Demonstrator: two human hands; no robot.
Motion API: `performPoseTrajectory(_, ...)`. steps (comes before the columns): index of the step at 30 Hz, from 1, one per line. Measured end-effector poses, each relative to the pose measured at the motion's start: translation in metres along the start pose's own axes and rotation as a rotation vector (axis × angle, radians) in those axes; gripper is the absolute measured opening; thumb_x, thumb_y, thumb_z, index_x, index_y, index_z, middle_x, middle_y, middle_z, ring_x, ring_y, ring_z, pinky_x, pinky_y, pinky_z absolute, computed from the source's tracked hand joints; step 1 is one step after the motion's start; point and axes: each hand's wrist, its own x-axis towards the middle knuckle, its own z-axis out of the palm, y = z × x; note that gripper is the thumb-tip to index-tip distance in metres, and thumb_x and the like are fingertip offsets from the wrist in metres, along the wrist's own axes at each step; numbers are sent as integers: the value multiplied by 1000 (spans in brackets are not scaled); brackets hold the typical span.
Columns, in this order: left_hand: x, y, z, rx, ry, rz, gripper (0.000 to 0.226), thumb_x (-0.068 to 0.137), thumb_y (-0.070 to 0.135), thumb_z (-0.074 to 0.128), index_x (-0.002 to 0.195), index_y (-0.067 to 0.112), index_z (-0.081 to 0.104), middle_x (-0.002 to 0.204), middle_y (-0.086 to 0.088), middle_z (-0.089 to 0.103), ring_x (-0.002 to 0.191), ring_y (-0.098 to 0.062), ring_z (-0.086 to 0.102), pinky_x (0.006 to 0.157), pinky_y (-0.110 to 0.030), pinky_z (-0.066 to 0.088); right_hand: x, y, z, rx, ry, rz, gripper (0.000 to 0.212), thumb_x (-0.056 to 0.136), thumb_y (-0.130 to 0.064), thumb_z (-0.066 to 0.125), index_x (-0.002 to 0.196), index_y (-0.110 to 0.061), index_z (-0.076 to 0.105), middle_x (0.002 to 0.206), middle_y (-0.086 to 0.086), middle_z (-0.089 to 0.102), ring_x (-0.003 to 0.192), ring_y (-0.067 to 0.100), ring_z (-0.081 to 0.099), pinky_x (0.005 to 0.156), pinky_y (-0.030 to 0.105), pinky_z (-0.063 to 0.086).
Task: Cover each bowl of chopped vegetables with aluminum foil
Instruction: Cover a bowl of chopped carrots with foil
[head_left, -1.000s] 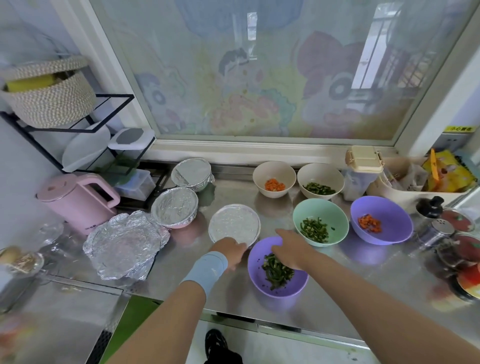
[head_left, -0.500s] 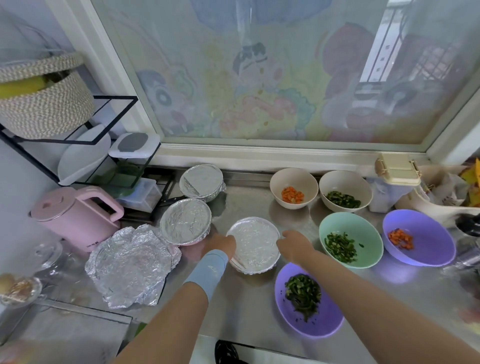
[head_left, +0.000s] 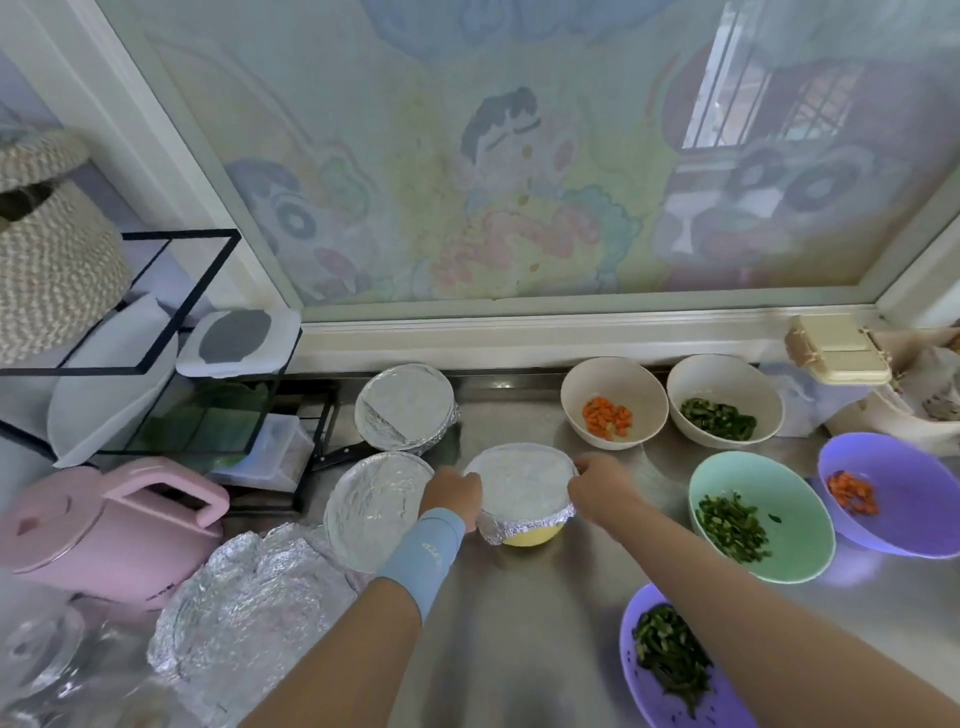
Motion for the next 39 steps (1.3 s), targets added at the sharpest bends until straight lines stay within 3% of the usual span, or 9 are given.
performPoseTrajectory(6, 22, 15, -9, 33, -51, 63, 49, 87, 21, 47, 130, 0, 45, 133, -24, 51, 119, -40, 53, 95, -48, 49, 9, -15, 7, 120, 68, 4, 33, 73, -2, 46, 92, -20, 66, 87, 0, 68, 85, 22, 63, 68, 31, 53)
performPoseTrajectory(10, 25, 22, -13, 132, -32, 108, 46, 94, 20, 46, 140, 15, 42, 138, -7, 51, 119, -29, 51, 87, -31, 38, 14, -11, 6, 168, 61, 34, 31, 75, -8, 48, 94, -20, 70, 88, 0, 71, 84, 21, 66, 70, 33, 57)
performPoseTrajectory(15, 30, 40, -9, 278, 68, 182, 51, 94, 18, 45, 144, 12, 36, 143, -12, 46, 125, -33, 49, 98, -37, 43, 37, 3, -20, 214, 52, 210, 21, 92, -14, 51, 108, -18, 64, 104, 7, 66, 86, 25, 63, 66, 31, 55)
performPoseTrajectory(19, 32, 72, 12, 319, 89, 382, 46, 95, 23, 47, 140, 15, 43, 141, -9, 48, 124, -31, 50, 101, -41, 45, 54, 16, -45, 708, 52, 451, 22, 99, -31, 47, 112, -14, 52, 99, 15, 65, 74, 32, 63, 50, 29, 47)
performPoseTrajectory(22, 32, 99, 36, 319, -40, 457, 51, 97, 28, 46, 147, 21, 37, 149, -1, 43, 128, -25, 49, 96, -32, 43, 71, 23, -52, 810, 61, 507, 24, 99, -23, 44, 118, -11, 54, 98, 15, 68, 72, 29, 67, 47, 27, 47)
performPoseTrajectory(26, 39, 124, 61, 377, -143, 486, 55, 97, 31, 47, 150, 23, 34, 153, 2, 39, 138, -22, 39, 111, -38, 36, 79, 26, -63, 769, 46, 528, 25, 97, -3, 37, 114, -7, 55, 87, 15, 69, 62, 27, 67, 42, 25, 47)
performPoseTrajectory(30, 36, 134, 66, 300, -132, 503, 55, 98, 33, 47, 150, 28, 31, 154, 5, 37, 139, -20, 39, 111, -40, 37, 79, 29, -72, 697, 135, 445, 24, 91, -3, 40, 102, -6, 61, 83, 19, 70, 58, 28, 68, 46, 29, 51)
performPoseTrajectory(35, 17, 133, 51, 53, -104, 561, 58, 99, 41, 44, 152, 35, 22, 156, 11, 31, 135, -14, 40, 109, -38, 35, 57, 15, -96, 321, 297, 98, 23, 83, -22, 42, 84, -13, 63, 74, 5, 63, 65, 22, 57, 53, 29, 45)
performPoseTrajectory(39, -13, 117, 28, -184, -48, 507, 48, 101, 41, 39, 148, 40, 30, 129, 19, 49, 117, -10, 43, 97, -32, 32, 38, -1, -102, 91, 251, -149, 30, 88, -26, 45, 61, -16, 51, 57, -2, 50, 55, 18, 46, 49, 27, 33)
